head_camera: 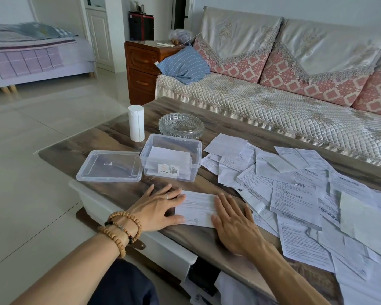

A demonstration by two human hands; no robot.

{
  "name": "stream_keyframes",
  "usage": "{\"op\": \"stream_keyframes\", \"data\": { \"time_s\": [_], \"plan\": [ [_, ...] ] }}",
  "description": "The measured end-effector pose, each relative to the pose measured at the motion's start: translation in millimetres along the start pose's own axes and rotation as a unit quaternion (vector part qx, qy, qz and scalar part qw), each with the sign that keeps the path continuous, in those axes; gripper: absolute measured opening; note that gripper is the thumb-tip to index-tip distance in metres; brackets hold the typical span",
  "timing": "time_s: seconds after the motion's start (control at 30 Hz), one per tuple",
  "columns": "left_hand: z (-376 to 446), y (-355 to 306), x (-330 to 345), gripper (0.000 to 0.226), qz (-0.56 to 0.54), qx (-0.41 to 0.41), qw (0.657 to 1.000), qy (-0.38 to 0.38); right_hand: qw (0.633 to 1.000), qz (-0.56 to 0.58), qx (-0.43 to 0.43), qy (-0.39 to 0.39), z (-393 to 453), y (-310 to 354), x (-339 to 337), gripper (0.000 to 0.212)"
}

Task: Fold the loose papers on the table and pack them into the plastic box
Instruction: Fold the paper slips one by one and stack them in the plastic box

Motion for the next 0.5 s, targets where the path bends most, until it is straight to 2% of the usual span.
{"op": "stream_keyframes", "data": {
  "time_s": [0.1,0.2,0.3,0.5],
  "plan": [
    [-0.7,-1.2,0.5,0.069,-0.005,-0.002,1.000,0.004,0.999,-0.017,0.029,0.005,-3.7,-0.9,-6.0,0.060],
    [-0.3,-1.9,-0.4,0.069,-0.013,0.000,1.000,-0.001,0.998,-0.047,0.020,-0.031,6.9,32.6,-7.7,0.061],
    [-0.6,-2.2,-0.3,0.068,-0.014,-0.001,1.000,-0.004,0.999,0.003,0.000,-0.033,16.1,62.6,5.0,0.061],
    [-1.2,-1.9,0.0,0.069,-0.008,-0.004,1.000,0.000,0.999,-0.003,0.045,-0.009,0.2,19.5,3.5,0.057]
  ]
}}
Point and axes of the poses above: each hand's wrist, its own z-axis towards the middle knuckle, its own x-axis out of the palm, y = z × x, the point moved 1 cm from there along z, towards the middle knuckle, and after that the axes turned 4 degrees about -x, right-handed, at the moved point
